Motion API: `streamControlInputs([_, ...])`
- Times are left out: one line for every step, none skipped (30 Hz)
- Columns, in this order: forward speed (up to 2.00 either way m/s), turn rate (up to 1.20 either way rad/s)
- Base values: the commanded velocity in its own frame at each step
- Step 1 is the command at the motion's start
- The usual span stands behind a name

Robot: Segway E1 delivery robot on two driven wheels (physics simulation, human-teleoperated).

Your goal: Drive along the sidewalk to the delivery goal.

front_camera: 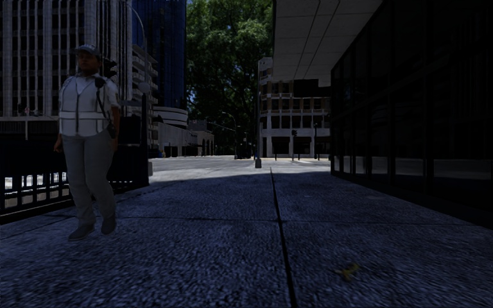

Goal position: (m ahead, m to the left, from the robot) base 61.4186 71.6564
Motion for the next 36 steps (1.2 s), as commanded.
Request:
streamControlInputs([2.0,0.0])
streamControlInputs([2.0,0.0])
streamControlInputs([2.0,0.0])
streamControlInputs([2.0,0.0])
streamControlInputs([2.0,0.0])
streamControlInputs([2.0,0.0])
streamControlInputs([2.0,0.0])
streamControlInputs([2.0,0.0])
streamControlInputs([2.0,0.0])
streamControlInputs([2.0,0.0])
streamControlInputs([2.0,0.0])
streamControlInputs([2.0,0.0])
streamControlInputs([2.0,0.0])
streamControlInputs([2.0,0.0])
streamControlInputs([2.0,0.0])
streamControlInputs([2.0,0.0])
streamControlInputs([2.0,0.0])
streamControlInputs([2.0,0.0])
streamControlInputs([2.0,0.0])
streamControlInputs([2.0,0.0])
streamControlInputs([2.0,0.0])
streamControlInputs([2.0,0.0])
streamControlInputs([2.0,0.0])
streamControlInputs([2.0,0.0])
streamControlInputs([2.0,0.0])
streamControlInputs([2.0,0.0])
streamControlInputs([2.0,0.0])
streamControlInputs([2.0,0.0])
streamControlInputs([2.0,0.0])
streamControlInputs([2.0,0.0])
streamControlInputs([2.0,0.0])
streamControlInputs([2.0,0.0])
streamControlInputs([2.0,0.0])
streamControlInputs([2.0,0.0])
streamControlInputs([2.0,0.0])
streamControlInputs([2.0,0.0])
